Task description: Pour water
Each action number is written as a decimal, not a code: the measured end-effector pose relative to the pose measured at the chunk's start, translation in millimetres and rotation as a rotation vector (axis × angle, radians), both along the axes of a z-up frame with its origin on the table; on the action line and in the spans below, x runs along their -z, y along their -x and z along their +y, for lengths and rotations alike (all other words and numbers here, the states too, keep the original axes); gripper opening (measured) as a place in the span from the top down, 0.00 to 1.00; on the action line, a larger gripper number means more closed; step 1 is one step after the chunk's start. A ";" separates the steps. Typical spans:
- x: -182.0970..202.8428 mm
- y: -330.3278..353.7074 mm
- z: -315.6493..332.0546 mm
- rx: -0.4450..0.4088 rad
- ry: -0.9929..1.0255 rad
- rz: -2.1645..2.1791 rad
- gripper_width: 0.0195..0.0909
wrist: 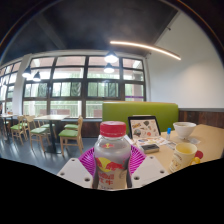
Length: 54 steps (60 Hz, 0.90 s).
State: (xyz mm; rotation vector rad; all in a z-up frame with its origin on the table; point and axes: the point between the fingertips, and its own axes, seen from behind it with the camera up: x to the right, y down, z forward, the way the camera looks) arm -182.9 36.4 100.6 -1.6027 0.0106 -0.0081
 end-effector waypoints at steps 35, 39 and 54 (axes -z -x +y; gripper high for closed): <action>-59.0 -159.3 8.8 -0.167 -0.045 1.838 0.75; -55.7 -166.0 4.0 -0.148 -0.029 1.966 0.75; -41.5 -176.4 -2.0 -0.111 -0.015 2.135 0.73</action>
